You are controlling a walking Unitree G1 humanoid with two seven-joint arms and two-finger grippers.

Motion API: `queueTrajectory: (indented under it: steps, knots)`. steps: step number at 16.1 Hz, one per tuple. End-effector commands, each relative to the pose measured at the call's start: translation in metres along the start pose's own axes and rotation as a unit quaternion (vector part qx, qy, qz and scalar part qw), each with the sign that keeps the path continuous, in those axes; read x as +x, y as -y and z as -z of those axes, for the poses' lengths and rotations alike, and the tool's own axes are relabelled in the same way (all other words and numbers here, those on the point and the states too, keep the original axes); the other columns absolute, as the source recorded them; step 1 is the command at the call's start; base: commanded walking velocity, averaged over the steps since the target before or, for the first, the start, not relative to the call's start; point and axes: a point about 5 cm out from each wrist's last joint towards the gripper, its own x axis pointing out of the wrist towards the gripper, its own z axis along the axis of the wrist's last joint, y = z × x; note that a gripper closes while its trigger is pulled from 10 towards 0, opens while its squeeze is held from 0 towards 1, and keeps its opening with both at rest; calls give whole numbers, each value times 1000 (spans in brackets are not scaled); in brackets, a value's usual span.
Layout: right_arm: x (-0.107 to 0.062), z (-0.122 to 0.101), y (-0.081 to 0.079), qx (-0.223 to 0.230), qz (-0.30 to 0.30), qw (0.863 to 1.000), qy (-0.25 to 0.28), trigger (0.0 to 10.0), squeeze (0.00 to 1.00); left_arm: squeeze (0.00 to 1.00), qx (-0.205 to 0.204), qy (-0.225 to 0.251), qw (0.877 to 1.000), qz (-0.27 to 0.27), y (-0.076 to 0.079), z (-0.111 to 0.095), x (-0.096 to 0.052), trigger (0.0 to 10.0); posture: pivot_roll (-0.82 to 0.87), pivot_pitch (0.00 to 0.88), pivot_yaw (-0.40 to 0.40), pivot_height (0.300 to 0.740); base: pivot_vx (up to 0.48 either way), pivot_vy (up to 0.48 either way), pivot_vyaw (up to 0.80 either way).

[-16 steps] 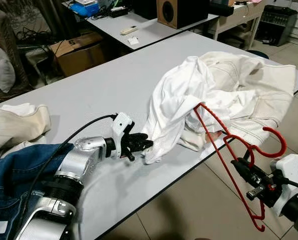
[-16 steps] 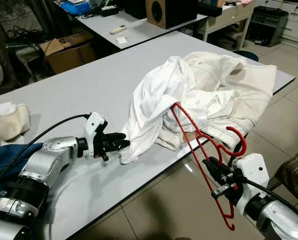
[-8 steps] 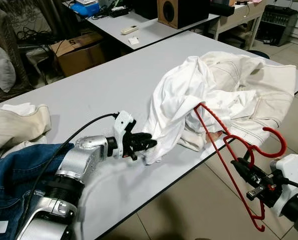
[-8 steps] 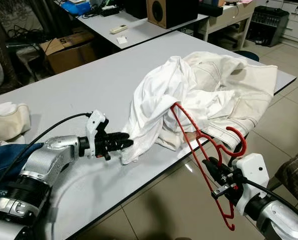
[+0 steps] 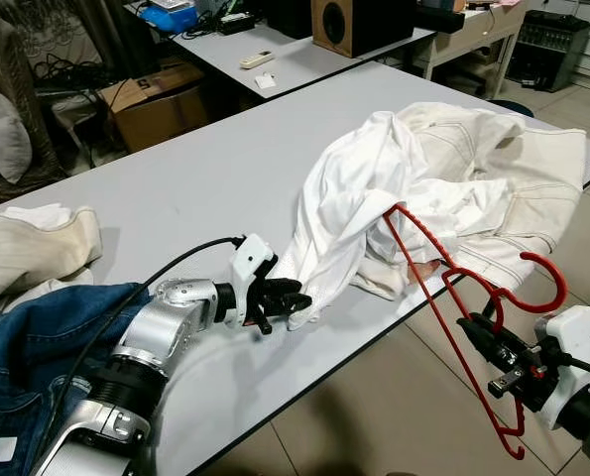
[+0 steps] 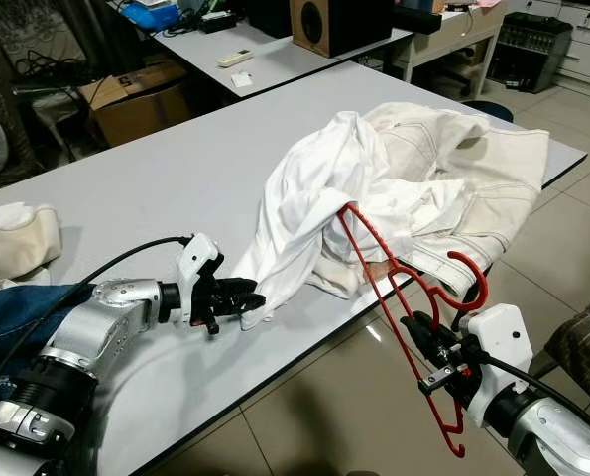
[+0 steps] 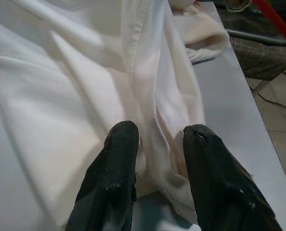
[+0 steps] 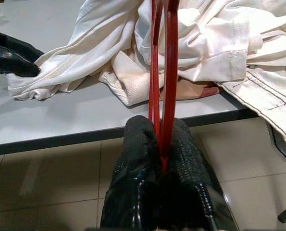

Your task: Hang hanger

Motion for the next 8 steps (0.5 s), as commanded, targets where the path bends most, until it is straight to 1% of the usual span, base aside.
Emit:
queueTrajectory:
  steps: [1, 2, 3, 4, 6, 7, 8]
  knots:
    - [0, -2, 0, -5, -3, 1000, 2, 10000, 0, 0, -5, 0, 1000, -11, -3, 2, -5, 10000, -295, 0, 141, 740, 0, 0, 0]
    - [0, -2, 0, -5, -3, 1000, 2, 10000, 0, 0, -11, 5, 1000, -6, -3, 1, -5, 9647, -295, 0, 141, 740, 0, 0, 0]
    - [0, -2, 1, -5, -3, 1000, 2, 10000, 0, 0, -15, 3, 1000, -1, -2, 2, -6, 4235, -295, 0, 143, 740, 0, 0, 0]
    - [0, -2, 1, -5, -2, 1000, 1, 10000, 0, 0, -15, -11, 1000, 11, 0, 5, -7, 0, -295, 0, 143, 740, 0, 0, 0]
    - [-1, -2, 1, -5, -2, 1000, 2, 10000, 0, 0, -10, -41, 999, 23, 5, 11, -8, 0, -295, 0, 143, 740, 0, 0, 0]
    - [-1, -2, 1, -5, -1, 1000, 2, 10000, 0, 0, -2, -54, 998, 16, 5, 13, -9, 0, -295, 0, 143, 740, 0, 0, 0]
    - [-1, -2, 1, -6, 1, 1000, 2, 10000, 0, 0, 8, -46, 999, -5, 3, 11, -13, 7490, -301, 0, 150, 740, 0, 0, 0]
